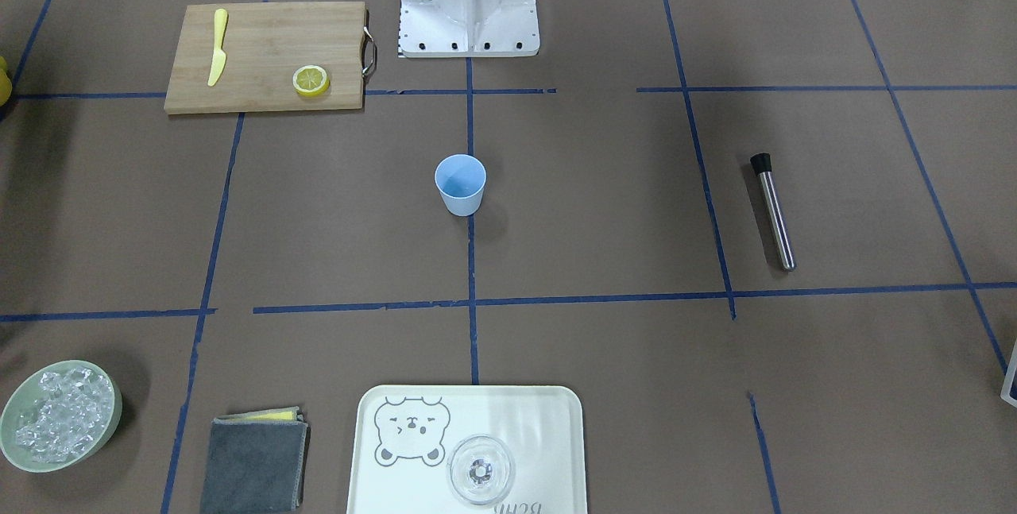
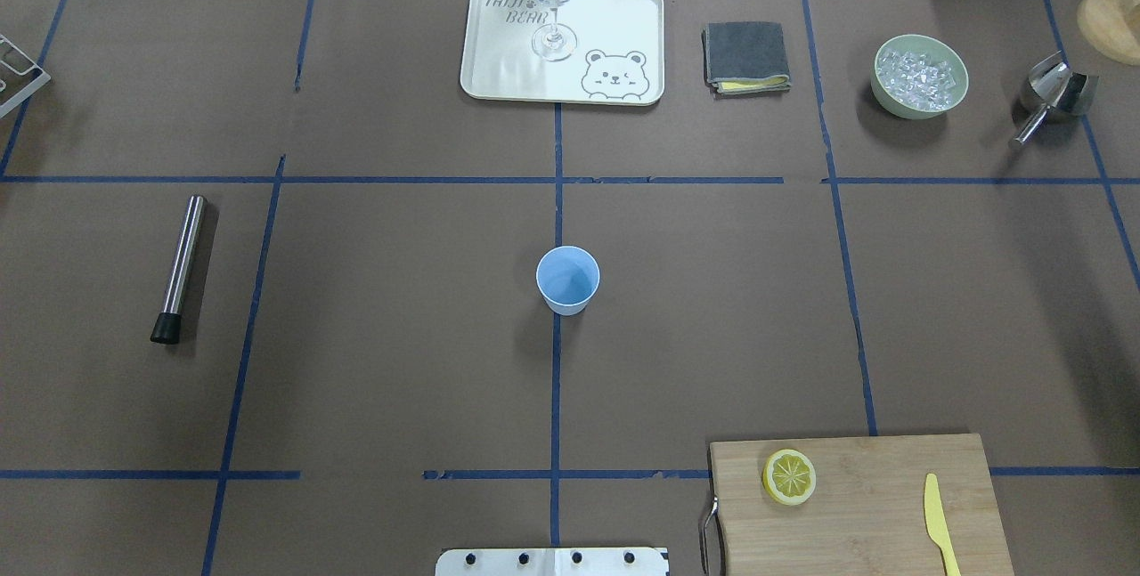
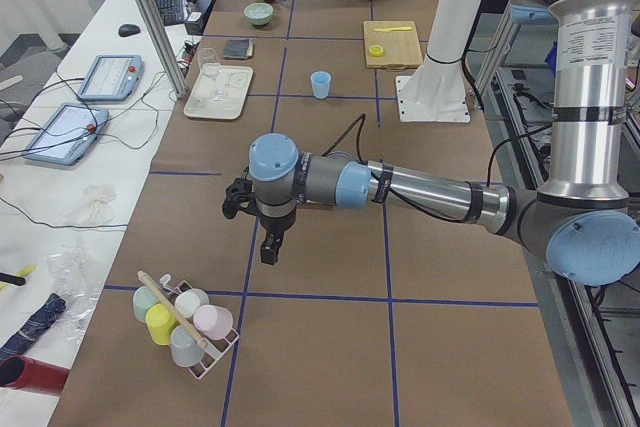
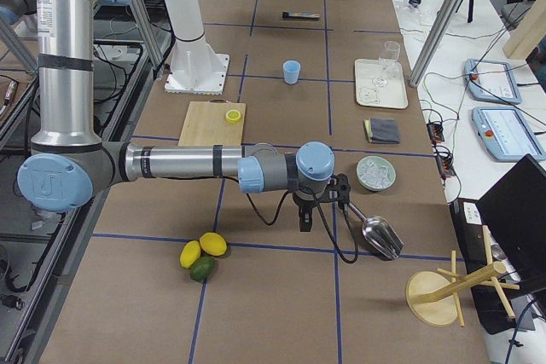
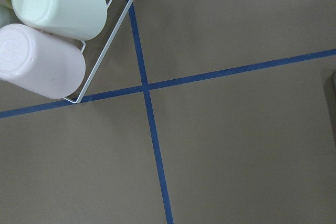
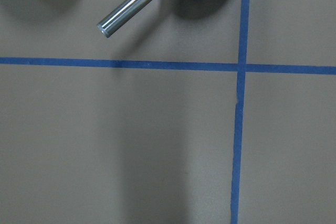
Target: Squeeze lemon into cup
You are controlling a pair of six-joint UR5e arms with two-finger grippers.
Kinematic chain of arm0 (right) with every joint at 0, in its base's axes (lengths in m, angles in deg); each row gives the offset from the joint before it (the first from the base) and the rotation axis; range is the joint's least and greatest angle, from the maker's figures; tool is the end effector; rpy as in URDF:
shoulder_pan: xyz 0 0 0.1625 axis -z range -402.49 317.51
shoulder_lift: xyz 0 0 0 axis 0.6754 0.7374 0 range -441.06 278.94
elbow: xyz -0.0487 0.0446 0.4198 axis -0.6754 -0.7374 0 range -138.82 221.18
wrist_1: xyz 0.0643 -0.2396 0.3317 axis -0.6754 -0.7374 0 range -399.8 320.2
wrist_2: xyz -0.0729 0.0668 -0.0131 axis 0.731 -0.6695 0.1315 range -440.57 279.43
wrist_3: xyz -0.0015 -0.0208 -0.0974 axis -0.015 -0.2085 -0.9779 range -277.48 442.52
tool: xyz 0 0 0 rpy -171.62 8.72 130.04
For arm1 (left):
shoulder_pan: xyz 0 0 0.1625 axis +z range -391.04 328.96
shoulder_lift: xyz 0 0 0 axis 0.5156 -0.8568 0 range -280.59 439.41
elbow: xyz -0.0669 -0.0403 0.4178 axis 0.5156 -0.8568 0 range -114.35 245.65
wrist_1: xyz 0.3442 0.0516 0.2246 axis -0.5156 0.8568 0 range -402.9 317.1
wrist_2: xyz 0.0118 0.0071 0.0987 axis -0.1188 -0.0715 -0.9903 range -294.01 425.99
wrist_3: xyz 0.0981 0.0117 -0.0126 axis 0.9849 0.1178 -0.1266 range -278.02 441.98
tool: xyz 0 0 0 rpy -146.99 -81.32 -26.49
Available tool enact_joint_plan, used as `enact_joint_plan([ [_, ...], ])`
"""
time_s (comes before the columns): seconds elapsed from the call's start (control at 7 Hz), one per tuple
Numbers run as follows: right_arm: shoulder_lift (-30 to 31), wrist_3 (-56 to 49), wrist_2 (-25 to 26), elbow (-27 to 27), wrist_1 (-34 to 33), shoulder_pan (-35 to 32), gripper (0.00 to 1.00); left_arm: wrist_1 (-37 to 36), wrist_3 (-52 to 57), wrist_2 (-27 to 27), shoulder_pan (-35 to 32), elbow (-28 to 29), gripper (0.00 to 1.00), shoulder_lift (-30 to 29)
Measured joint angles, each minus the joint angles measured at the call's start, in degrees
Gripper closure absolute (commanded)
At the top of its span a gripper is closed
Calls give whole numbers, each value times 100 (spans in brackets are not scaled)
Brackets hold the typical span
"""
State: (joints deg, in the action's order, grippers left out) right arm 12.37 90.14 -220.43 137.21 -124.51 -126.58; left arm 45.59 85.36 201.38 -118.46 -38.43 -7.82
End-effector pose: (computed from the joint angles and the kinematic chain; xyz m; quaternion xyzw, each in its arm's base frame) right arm 0.0080 -0.4773 0.6189 0.0124 -0.4250 -0.0154 0.9050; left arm -0.0410 -0.4765 0.5621 0.0816 0.3839 0.0807 0.9162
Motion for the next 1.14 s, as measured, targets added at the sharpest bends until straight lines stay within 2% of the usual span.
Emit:
enact_joint_plan([
  [0.43, 84, 406, -41, 609, 224, 584, 0, 154, 13, 111, 218, 72, 0, 9],
  [0.71, 267, 2244, 93, 1171, 1048, 1601, 0, 293, 0, 420, 359, 94, 0, 11],
  [1.0, 493, 4187, 565, 1577, 2134, 2731, 0, 510, -23, 497, 442, 104, 0, 11],
  [1.14, 502, 5209, 1115, 1781, 2551, 3496, 0, 647, -41, 503, 490, 107, 0, 12],
])
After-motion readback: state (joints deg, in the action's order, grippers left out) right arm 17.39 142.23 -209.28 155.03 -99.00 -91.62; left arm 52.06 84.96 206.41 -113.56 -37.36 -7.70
